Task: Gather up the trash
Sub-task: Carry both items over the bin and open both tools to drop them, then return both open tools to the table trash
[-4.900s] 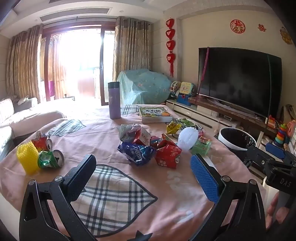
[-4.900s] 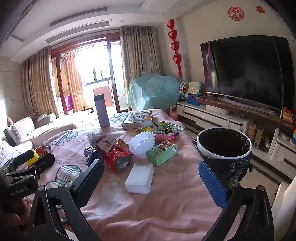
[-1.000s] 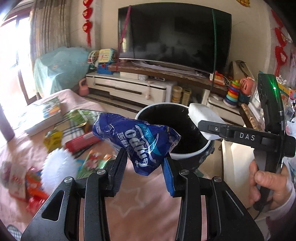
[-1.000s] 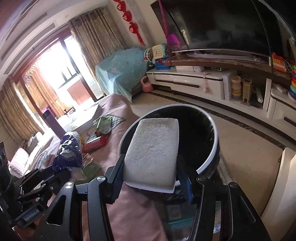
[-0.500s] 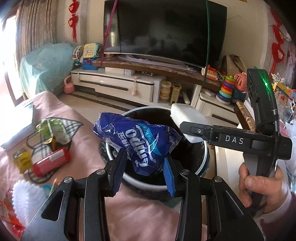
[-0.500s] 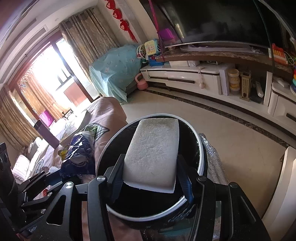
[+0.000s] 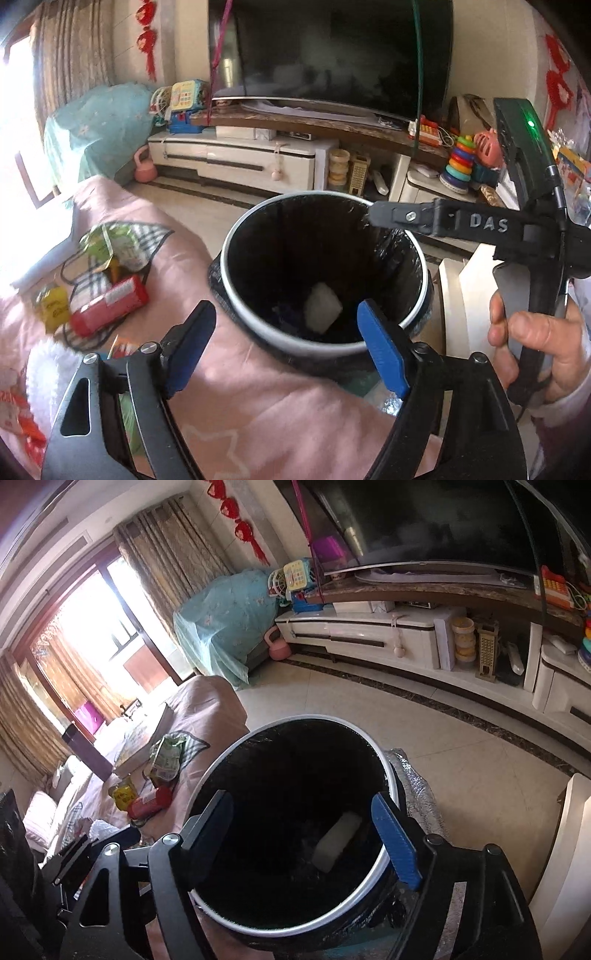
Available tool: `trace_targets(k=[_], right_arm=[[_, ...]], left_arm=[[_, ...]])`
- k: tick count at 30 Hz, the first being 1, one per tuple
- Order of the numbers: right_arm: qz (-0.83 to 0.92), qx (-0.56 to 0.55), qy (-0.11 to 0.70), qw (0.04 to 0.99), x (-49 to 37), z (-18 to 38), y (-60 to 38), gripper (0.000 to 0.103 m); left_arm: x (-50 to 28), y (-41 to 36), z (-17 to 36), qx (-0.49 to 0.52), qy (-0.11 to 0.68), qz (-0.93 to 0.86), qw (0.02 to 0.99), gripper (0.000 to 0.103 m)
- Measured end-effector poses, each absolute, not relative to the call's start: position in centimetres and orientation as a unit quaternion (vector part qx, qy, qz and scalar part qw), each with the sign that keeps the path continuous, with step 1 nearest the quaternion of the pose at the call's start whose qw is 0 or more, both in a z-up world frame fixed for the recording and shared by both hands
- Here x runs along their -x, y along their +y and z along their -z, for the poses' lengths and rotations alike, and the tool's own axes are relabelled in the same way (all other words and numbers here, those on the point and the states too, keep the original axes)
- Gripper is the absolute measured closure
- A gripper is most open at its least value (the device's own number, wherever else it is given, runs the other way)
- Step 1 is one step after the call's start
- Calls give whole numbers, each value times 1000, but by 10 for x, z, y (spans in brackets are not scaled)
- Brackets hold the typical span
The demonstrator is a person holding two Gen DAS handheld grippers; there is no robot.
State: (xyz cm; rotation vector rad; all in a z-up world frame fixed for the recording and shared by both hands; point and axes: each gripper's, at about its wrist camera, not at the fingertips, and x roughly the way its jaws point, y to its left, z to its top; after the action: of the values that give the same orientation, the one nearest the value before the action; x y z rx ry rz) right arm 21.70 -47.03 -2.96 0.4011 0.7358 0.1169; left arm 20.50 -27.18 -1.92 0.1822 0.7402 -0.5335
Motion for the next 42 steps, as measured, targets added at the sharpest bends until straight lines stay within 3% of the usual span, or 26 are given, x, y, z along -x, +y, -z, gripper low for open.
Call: trace_targets(k=[5,11,42], right_arm=[[-58,-205,350,912,-205,27,-466,12],[-67,-203,341,915,-182,27,-439,10],[-168,-137,398,892,-155,56,-258,9]], left_arm=[[-189,-245,22,-66,360,237,900,19],[-166,-203,25,-41,366,201,908,19],[-109,-25,40,56,365,47,928,19]])
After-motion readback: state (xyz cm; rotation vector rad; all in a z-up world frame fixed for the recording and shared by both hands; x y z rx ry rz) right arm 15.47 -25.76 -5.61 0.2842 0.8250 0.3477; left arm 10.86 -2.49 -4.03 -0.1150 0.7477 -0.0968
